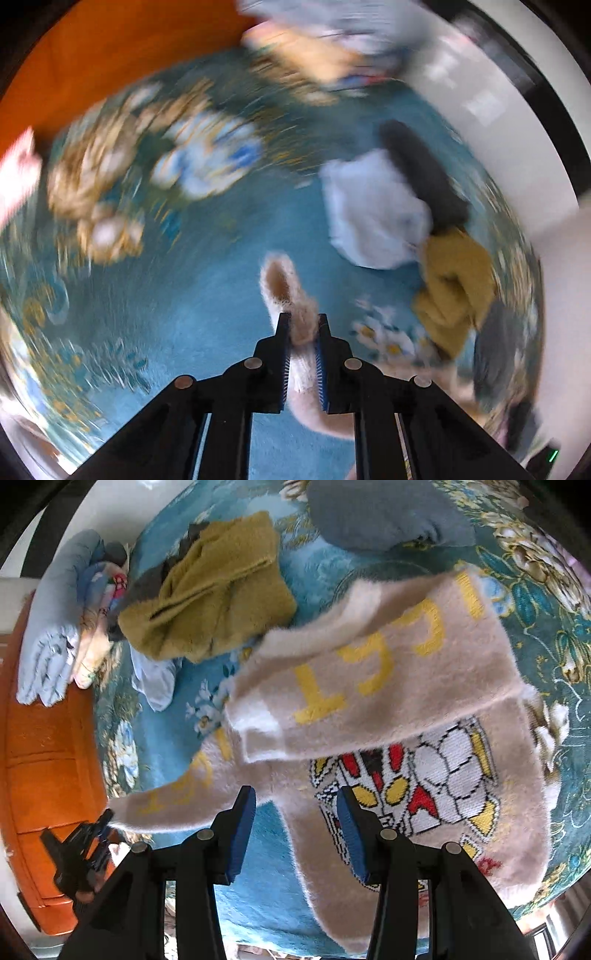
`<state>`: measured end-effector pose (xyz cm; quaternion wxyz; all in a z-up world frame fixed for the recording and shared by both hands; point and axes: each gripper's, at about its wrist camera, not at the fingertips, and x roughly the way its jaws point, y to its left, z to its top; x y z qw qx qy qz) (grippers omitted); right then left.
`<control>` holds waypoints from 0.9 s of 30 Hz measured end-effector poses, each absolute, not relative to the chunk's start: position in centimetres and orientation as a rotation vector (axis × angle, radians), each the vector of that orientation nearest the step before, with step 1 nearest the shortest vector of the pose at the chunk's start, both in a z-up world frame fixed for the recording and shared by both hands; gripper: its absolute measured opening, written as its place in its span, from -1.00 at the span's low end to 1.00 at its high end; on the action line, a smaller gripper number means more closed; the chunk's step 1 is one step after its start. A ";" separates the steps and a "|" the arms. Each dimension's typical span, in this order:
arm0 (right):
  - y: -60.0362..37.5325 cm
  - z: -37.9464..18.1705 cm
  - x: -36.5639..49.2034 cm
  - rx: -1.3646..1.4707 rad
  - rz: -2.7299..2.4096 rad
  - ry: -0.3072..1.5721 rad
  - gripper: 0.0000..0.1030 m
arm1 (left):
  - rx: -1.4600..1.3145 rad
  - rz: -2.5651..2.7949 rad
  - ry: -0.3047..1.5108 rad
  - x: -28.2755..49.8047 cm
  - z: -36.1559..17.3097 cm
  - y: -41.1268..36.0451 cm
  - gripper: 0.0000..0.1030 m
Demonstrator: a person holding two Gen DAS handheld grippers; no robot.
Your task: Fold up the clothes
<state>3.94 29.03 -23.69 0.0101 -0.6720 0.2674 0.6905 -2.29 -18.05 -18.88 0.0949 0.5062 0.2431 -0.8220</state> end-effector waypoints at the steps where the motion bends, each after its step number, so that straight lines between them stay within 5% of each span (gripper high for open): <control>1: 29.8 -23.3 4.0 -2.087 2.159 0.857 -0.09 | 1.503 -2.487 0.675 -2.4 -17.5 -16.7 -0.75; 7: 36.3 -21.7 5.2 -1.994 2.152 0.988 -0.09 | 1.548 -2.789 0.410 -4.5 -11.3 -2.8 -0.75; 13: 45.0 -20.9 7.5 -1.889 2.115 1.069 -0.09 | 1.706 -2.956 0.218 -5.7 -10.8 12.9 -0.75; 21: 56.2 -21.0 11.3 -1.789 2.042 1.079 -0.09 | 2.019 -2.896 -0.082 -4.8 -17.7 30.2 -0.76; 27: 61.0 -22.6 13.8 -1.799 1.983 1.072 -0.09 | 2.241 -2.676 -0.269 -4.8 -26.4 36.0 -0.76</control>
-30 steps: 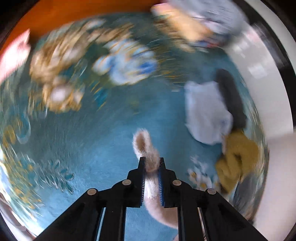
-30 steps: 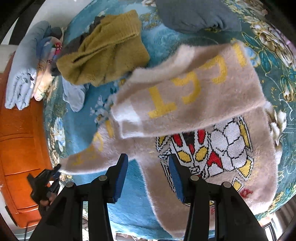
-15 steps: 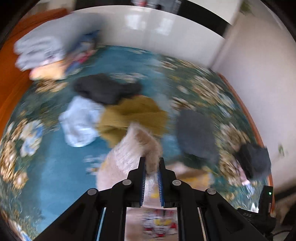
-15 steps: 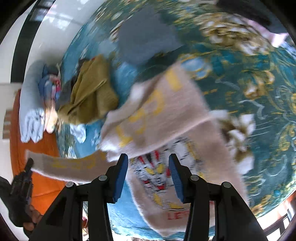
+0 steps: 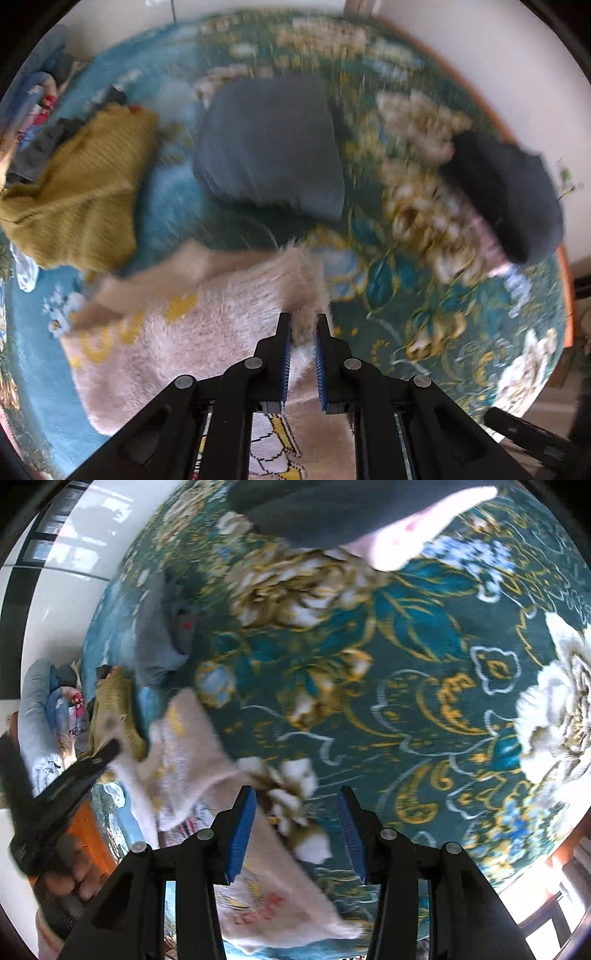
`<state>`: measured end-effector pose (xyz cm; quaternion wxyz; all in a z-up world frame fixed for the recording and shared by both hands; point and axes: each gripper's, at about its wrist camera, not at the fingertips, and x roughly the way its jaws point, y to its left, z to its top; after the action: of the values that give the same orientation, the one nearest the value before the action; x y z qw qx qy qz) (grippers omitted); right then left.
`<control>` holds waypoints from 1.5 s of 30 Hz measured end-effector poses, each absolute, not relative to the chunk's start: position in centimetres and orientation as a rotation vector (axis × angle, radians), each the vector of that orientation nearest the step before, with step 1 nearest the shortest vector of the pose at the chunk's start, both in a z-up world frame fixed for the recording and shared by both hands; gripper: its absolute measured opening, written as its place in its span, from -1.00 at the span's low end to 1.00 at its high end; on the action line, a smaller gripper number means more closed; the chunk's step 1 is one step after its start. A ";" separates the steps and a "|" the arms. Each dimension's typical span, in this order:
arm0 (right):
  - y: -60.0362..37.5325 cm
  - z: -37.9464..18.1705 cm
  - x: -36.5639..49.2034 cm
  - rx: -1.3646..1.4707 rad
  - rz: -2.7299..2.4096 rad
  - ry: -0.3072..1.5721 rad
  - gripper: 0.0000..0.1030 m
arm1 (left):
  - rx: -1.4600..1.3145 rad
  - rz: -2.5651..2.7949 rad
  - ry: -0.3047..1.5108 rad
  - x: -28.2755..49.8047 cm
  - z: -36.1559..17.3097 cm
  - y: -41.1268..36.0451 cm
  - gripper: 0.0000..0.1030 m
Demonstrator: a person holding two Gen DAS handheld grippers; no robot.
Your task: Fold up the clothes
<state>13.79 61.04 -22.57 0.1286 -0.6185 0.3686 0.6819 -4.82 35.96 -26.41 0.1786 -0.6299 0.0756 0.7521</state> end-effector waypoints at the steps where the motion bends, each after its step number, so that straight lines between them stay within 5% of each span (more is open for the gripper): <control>1: 61.7 -22.9 14.2 -1.803 1.974 1.072 -0.09 | -1.808 2.109 0.230 -4.7 -27.6 36.4 -0.76; 8: 63.2 -25.0 14.8 -1.852 1.926 1.097 -0.09 | -1.902 2.031 0.242 -4.3 -32.1 37.8 -0.69; 13: 62.7 -25.3 13.4 -1.892 1.959 1.084 -0.09 | -1.932 1.990 0.075 -4.2 -30.9 36.5 -0.26; 17: 61.5 -25.3 10.8 -1.933 2.030 1.067 -0.09 | -1.915 2.014 -0.071 -3.9 -28.1 33.1 -0.13; 19: 60.4 -25.4 9.0 -1.963 2.080 1.048 -0.09 | -1.908 2.055 -0.175 -3.6 -26.5 30.4 0.13; 32: 51.2 -30.7 -0.9 -2.196 2.172 0.947 -0.07 | -2.225 2.445 -0.657 3.2 -23.3 8.0 0.14; 37: 49.6 -29.4 -0.6 -2.159 2.216 0.931 -0.86 | -2.294 2.416 -0.759 6.4 -24.1 6.0 0.15; 45: 50.2 -28.4 1.2 -2.065 2.219 0.807 -0.89 | -2.354 2.256 -0.737 9.1 -27.3 5.9 0.15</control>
<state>1.23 50.21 -28.45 0.0026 -0.6583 0.2574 0.7074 9.05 5.85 -27.34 -0.1003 -0.7006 -0.2195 0.6715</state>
